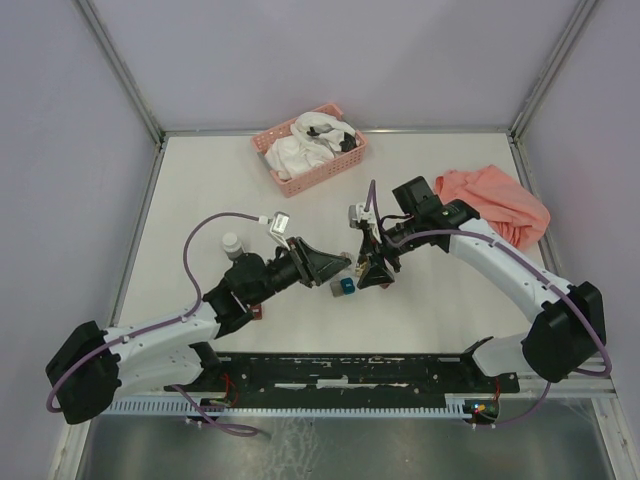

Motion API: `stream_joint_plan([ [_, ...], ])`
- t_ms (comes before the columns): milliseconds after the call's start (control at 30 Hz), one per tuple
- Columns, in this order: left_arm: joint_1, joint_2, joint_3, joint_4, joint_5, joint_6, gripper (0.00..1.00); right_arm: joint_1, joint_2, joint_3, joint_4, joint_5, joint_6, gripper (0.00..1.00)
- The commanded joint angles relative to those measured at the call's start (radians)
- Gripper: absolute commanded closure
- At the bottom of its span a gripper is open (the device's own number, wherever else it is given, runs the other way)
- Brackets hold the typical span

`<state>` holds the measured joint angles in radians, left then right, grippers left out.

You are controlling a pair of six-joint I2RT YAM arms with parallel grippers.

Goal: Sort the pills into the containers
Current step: Unscrew the lid of the pill bottle.

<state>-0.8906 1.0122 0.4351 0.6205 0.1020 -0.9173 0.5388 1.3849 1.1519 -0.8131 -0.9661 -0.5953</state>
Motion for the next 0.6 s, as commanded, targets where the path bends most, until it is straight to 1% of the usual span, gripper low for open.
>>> stream_joint_plan([
  [0, -0.002, -0.024, 0.042, -0.050, -0.053, -0.222, 0.97, -0.015, -0.010, -0.002, 0.038, 0.043, 0.017, 0.98],
  [133, -0.002, -0.031, 0.050, -0.116, -0.087, -0.323, 0.97, -0.014, -0.014, -0.004, 0.041, 0.044, 0.019, 0.98],
  [267, -0.001, -0.049, 0.052, -0.156, -0.110, -0.339, 0.97, -0.016, -0.019, -0.003, 0.041, 0.046, 0.020, 0.98],
  [333, -0.001, -0.070, 0.043, -0.181, -0.145, -0.310, 0.97, -0.016, -0.023, -0.003, 0.041, 0.042, 0.019, 0.98],
  [400, -0.001, -0.098, 0.040, -0.242, -0.208, -0.258, 0.97, -0.015, -0.029, -0.004, 0.040, 0.037, 0.016, 0.98],
  [567, 0.001, -0.166, 0.022, -0.467, -0.453, -0.074, 0.97, -0.016, -0.046, -0.007, 0.036, 0.017, 0.007, 0.98],
])
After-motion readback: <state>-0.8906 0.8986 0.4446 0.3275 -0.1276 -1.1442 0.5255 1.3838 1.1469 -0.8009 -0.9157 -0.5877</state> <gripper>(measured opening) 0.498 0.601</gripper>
